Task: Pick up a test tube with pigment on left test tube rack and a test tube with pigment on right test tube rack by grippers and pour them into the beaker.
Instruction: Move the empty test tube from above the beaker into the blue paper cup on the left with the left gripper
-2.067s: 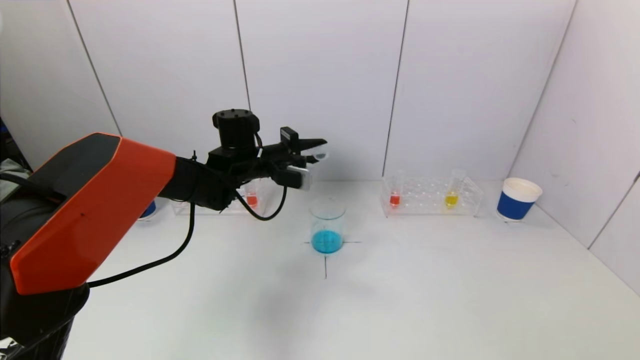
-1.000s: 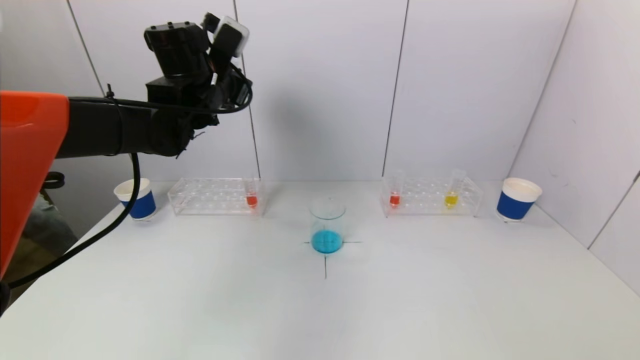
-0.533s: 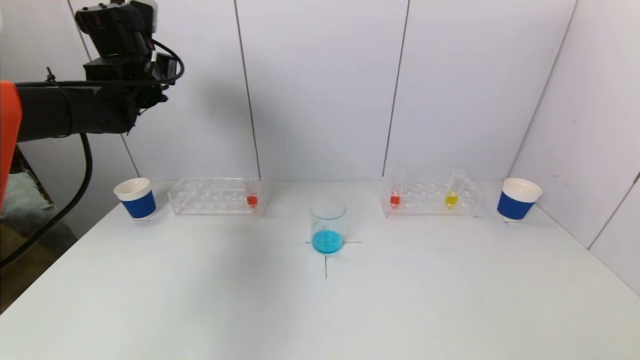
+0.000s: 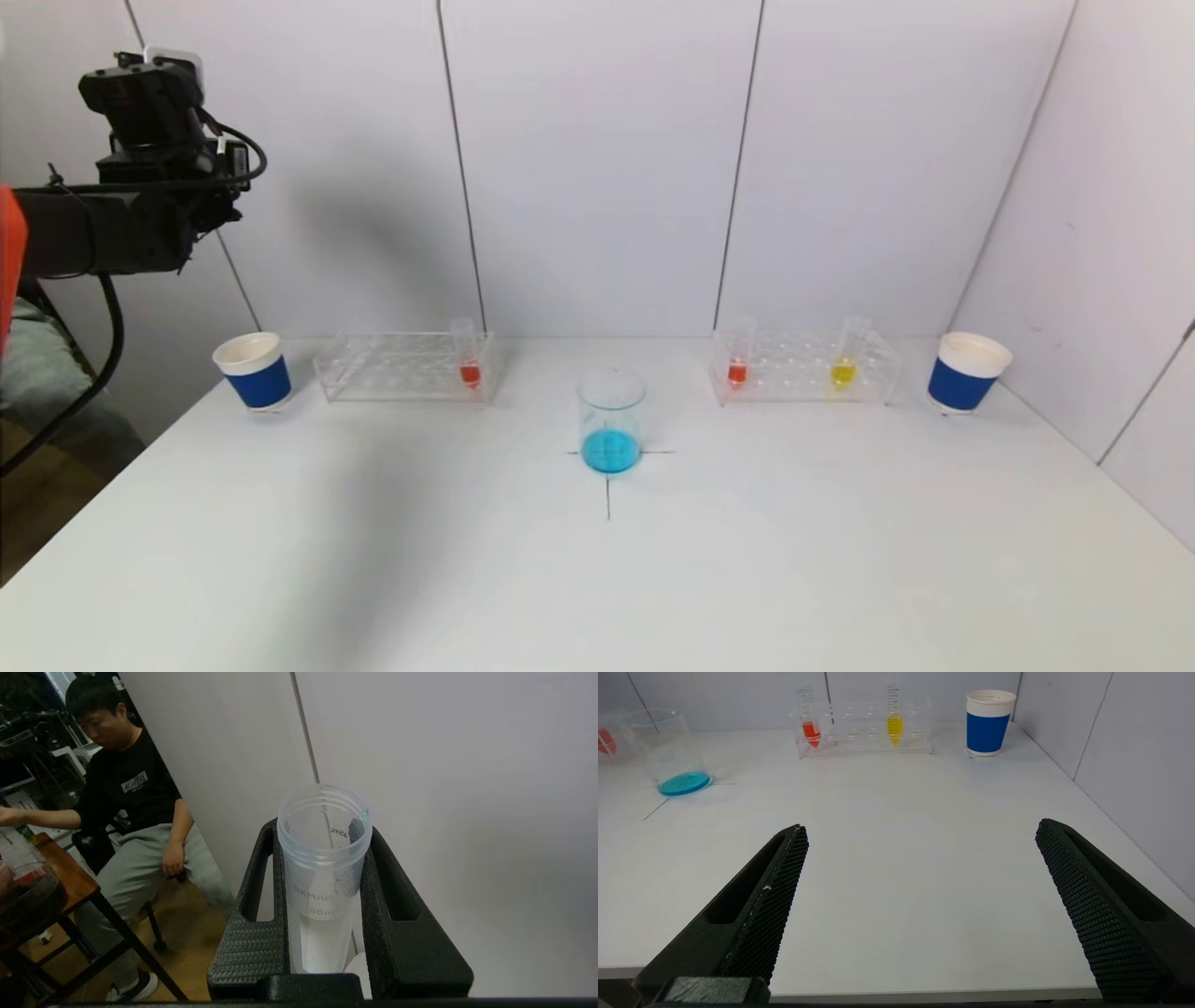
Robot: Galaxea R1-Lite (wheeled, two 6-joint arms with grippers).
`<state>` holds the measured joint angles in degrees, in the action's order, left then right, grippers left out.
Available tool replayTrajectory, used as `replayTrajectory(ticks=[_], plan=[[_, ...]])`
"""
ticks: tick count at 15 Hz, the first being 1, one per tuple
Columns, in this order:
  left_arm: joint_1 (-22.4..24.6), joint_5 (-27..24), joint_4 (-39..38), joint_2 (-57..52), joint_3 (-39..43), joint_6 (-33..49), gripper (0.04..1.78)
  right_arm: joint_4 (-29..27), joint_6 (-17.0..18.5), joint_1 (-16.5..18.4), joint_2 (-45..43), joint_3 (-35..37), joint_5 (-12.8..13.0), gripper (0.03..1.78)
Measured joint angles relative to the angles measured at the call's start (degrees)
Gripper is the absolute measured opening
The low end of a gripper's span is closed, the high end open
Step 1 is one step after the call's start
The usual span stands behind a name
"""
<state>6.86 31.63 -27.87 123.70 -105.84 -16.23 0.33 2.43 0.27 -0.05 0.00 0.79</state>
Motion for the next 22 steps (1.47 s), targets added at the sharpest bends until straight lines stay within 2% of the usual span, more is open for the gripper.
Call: replayTrajectory(ticks=[3, 11, 22], plan=[[1.62, -0.33, -0.27, 0.89, 2.08, 2.54, 0.45, -0.02, 0.0, 0.0, 0.0, 0.0, -0.02, 1.77], [1.65, -0.74, -1.43, 2.05, 10.11, 10.72, 0.45, -0.02, 0.02, 0.0, 0.0, 0.0, -0.02, 1.77], [1.73, -1.32, -13.06, 3.89, 20.94, 11.15, 0.45, 0.0, 0.0, 0.0, 0.0, 0.0, -0.02, 1.77]])
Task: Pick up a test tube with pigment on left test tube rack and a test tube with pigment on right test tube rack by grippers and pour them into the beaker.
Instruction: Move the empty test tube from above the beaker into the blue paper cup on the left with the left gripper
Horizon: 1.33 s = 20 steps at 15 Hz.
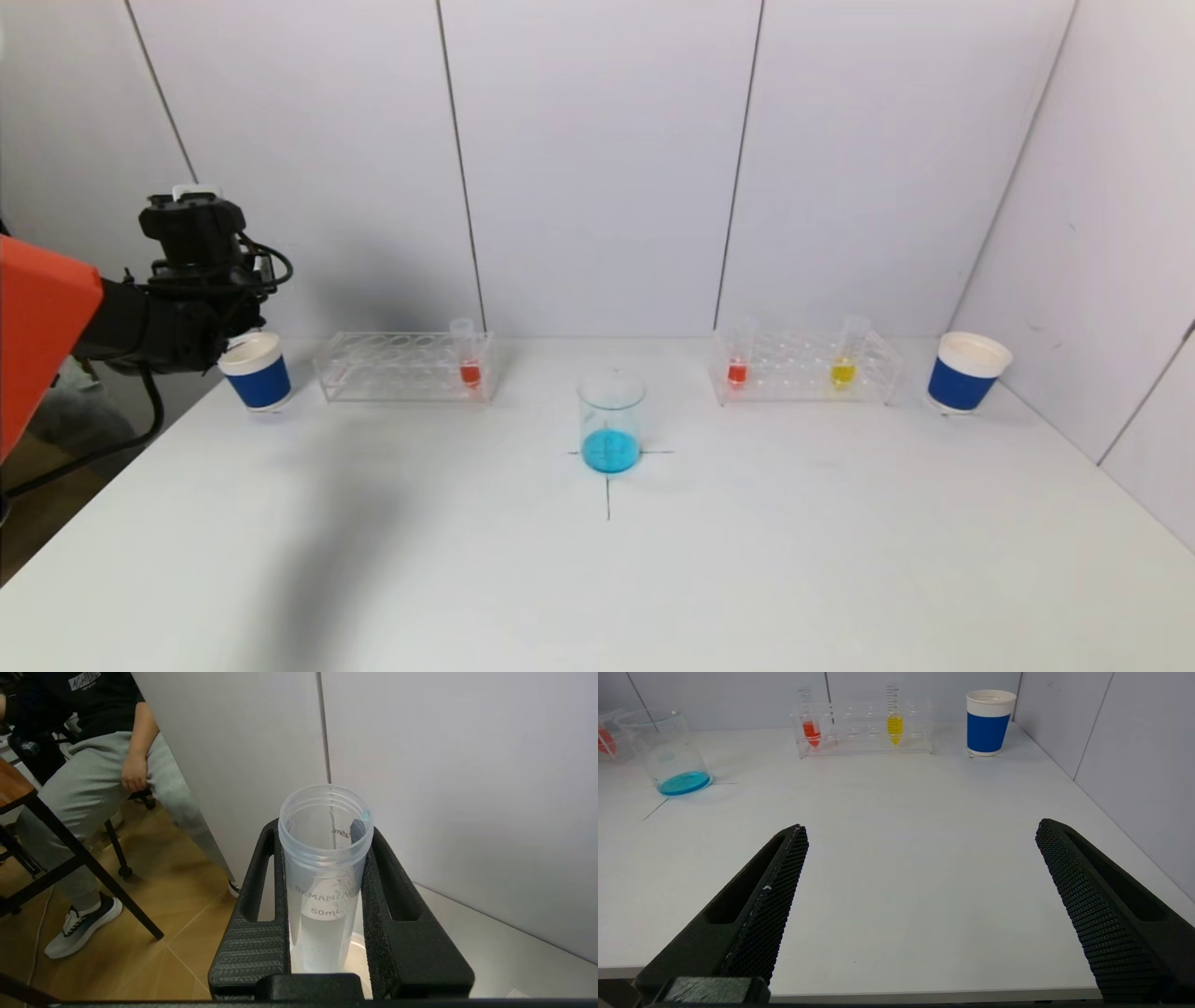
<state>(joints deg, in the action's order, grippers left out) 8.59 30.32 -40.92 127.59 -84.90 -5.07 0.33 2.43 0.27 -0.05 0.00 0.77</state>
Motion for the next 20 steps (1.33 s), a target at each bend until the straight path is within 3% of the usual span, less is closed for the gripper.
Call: replayTrajectory(ticks=[20], plan=[[-0.22, -1.51, -11.34, 4.74, 10.12, 1.13, 0.45, 0.0, 0.0, 0.0, 0.0, 0.0, 0.0, 1.77]])
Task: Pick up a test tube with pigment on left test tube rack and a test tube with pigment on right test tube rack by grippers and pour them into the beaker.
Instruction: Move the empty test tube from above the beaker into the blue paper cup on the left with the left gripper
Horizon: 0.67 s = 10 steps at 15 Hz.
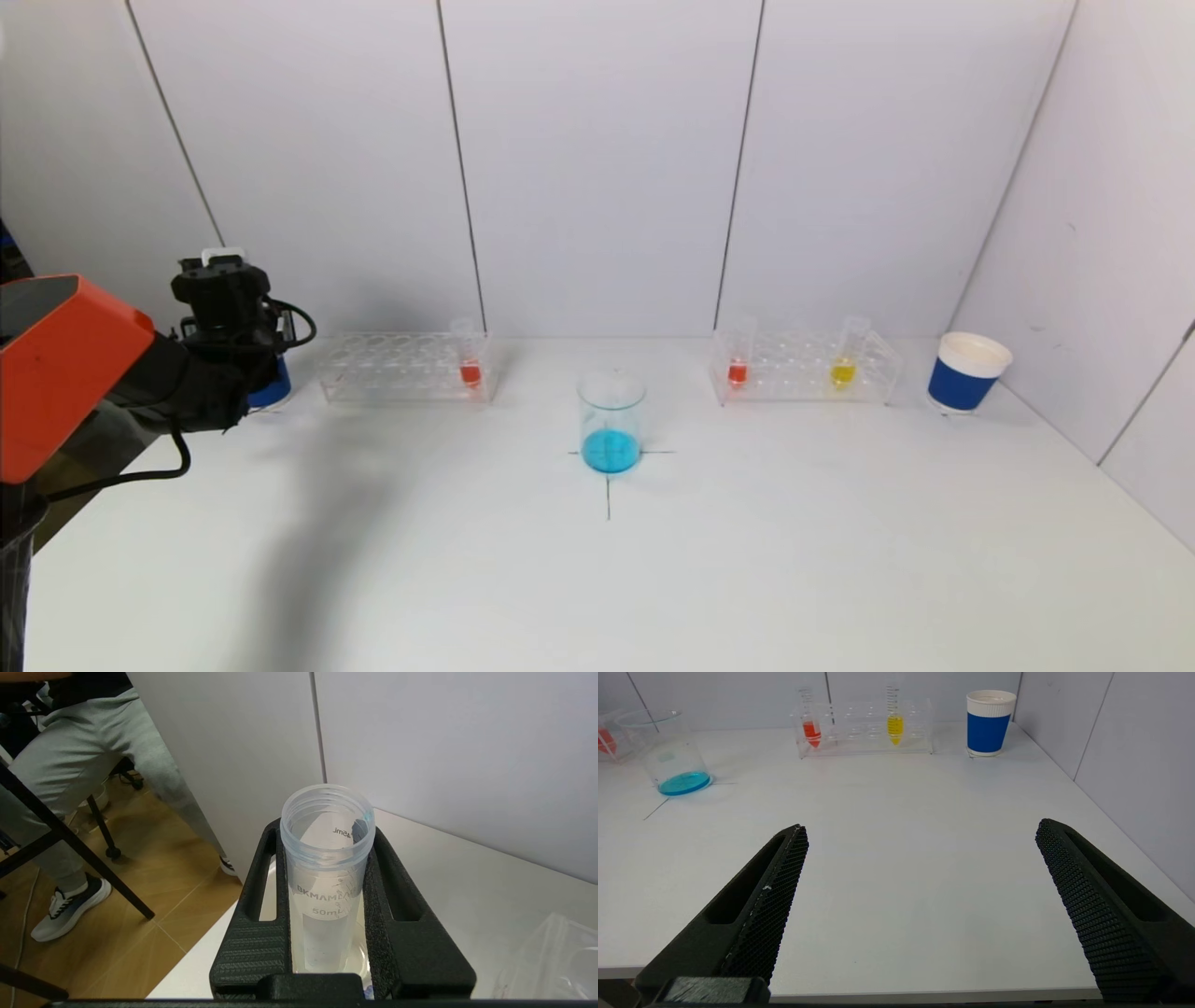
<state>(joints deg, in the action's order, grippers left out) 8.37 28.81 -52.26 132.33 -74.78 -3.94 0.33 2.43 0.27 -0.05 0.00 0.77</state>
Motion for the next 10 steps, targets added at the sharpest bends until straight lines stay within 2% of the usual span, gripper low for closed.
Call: replayTrajectory(ticks=[10], plan=[[0.02, 0.0, 0.01, 0.04, 0.09, 0.78, 0.45, 0.0, 0.0, 0.0, 0.0, 0.0, 0.02, 1.77]])
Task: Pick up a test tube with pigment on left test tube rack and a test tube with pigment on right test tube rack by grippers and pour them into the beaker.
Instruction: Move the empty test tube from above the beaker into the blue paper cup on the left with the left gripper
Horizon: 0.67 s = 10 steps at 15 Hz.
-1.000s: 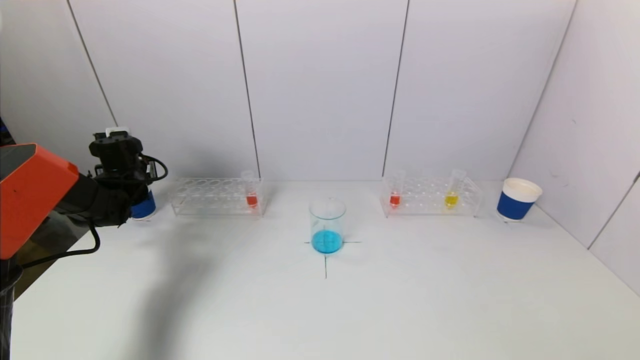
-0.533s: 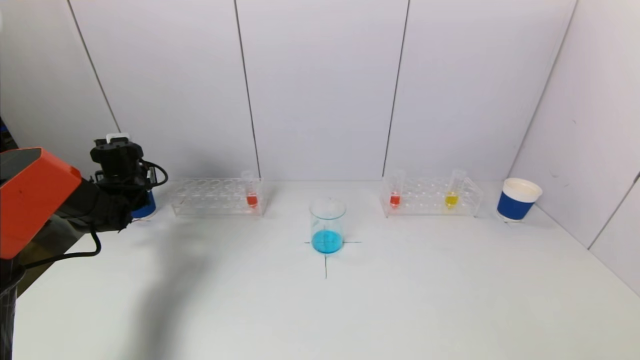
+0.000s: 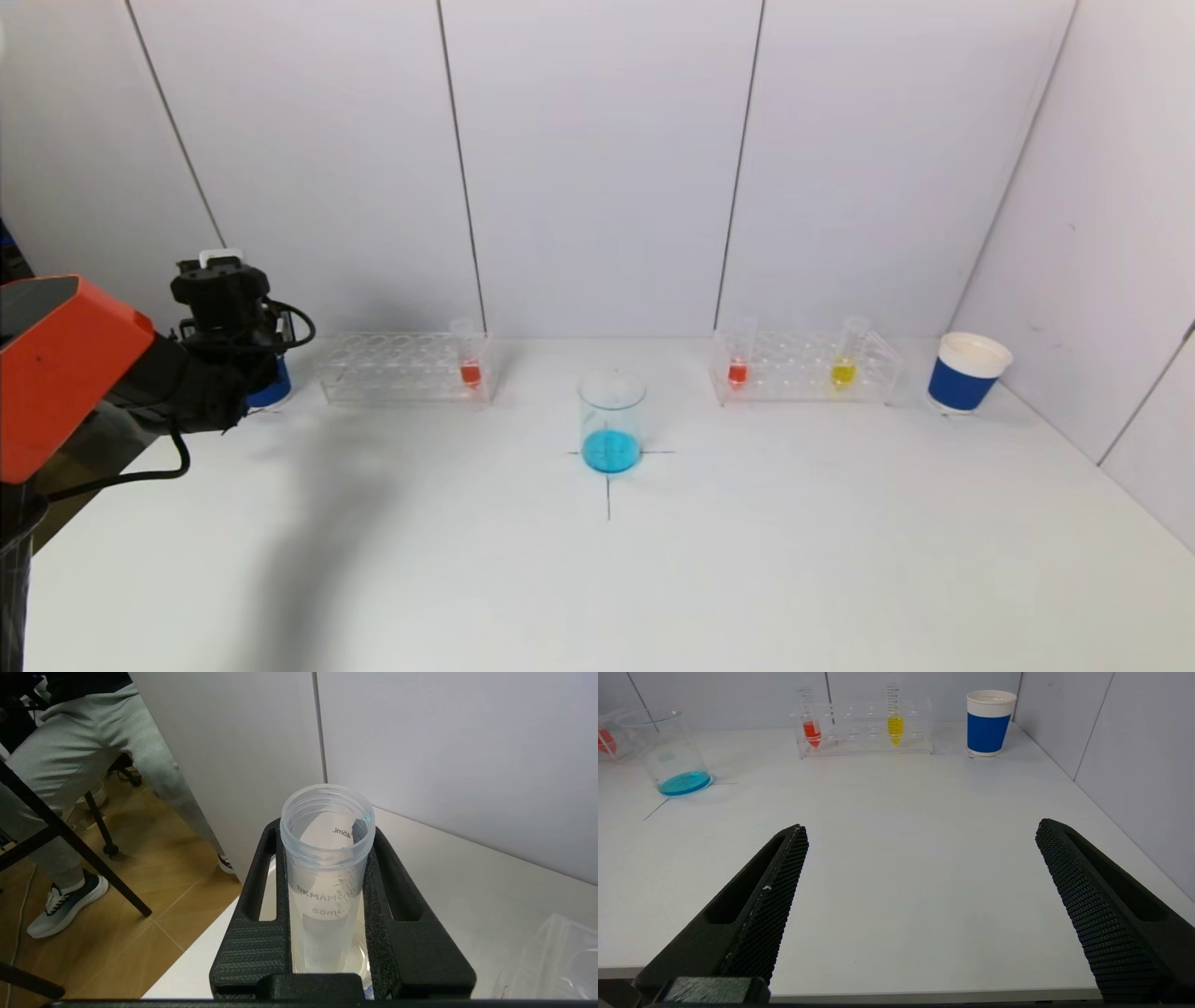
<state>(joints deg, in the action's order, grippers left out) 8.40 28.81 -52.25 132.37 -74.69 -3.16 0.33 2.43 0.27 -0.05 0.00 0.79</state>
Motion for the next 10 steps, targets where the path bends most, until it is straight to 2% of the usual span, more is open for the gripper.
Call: replayTrajectory(ticks=[10], plan=[[0.02, 0.02, -0.1, -0.26, 0.0, 0.35, 0.45, -0.02, 0.0, 0.0, 0.0, 0.0, 0.0, 1.77]])
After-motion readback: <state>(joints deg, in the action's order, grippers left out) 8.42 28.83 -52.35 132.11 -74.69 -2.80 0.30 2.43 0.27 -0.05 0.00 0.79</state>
